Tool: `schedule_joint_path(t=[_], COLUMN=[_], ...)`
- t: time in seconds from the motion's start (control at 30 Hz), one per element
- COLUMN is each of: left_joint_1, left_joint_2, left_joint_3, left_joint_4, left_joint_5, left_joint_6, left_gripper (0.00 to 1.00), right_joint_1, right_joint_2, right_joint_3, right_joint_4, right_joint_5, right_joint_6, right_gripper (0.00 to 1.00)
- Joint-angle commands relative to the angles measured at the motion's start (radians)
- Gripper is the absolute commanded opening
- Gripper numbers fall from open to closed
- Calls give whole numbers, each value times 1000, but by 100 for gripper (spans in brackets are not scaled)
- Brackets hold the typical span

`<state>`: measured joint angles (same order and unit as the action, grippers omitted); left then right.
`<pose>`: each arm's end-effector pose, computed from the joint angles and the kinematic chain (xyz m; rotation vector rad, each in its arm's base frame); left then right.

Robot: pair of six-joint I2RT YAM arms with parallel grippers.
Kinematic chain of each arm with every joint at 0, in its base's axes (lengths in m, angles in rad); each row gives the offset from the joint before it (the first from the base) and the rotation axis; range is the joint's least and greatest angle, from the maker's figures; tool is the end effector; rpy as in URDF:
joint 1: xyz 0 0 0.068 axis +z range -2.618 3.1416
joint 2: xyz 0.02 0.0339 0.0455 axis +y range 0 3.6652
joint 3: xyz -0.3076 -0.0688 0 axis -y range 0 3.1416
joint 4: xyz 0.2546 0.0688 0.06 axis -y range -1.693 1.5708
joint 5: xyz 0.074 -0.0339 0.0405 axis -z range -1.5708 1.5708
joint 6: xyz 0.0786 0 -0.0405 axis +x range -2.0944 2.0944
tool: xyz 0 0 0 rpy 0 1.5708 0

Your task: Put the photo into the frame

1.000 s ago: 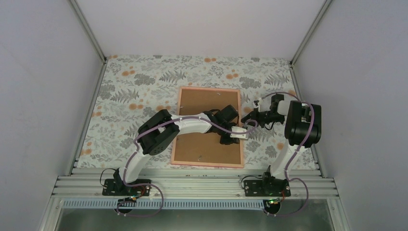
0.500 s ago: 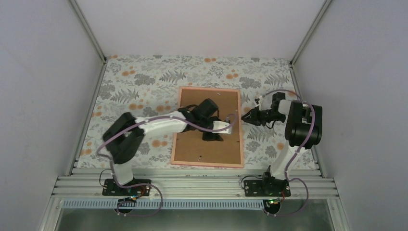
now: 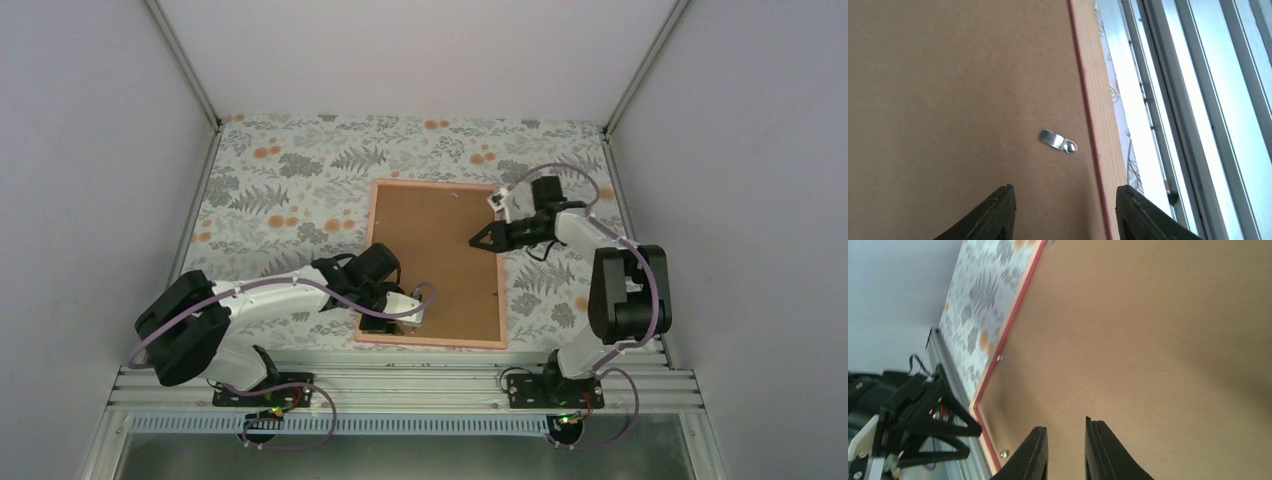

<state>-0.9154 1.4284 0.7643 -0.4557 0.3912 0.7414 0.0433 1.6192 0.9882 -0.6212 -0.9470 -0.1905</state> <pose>0.1455 -0.2385 0.1763 2.0492 1.7155 -0.5802 0.3104 0.0773 0.2051 -0.4943 2.4504 1.2436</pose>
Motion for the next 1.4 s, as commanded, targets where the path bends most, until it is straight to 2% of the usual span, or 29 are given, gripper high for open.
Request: schedule_joint_path(t=[0.0,0.27,0.67,0.93,1.37], left_joint_1=[1,-31,-79,-83,-116], left_joint_2=[-22,56,144,209,255], left_joint_3=[-44,-52,-40,-13,-1], left_joint_4=[12,105,101,60,49], left_joint_5=[11,-18,21,44,17], left_joint_6=[-2,-42,18,44,107], left_gripper=[52,54,52,51,39], right_joint_1=[117,215,206,191,179], right_joint_2=[20,149,260,262,255], right_joint_3=[-36,-11,-21,-23,-36], right_joint_4=[63,101,107,111,122], right_joint_5=[-34,-12,51,62,74], right_joint_6=[23,34,14,16,16], right_gripper=[19,17,14,13,11])
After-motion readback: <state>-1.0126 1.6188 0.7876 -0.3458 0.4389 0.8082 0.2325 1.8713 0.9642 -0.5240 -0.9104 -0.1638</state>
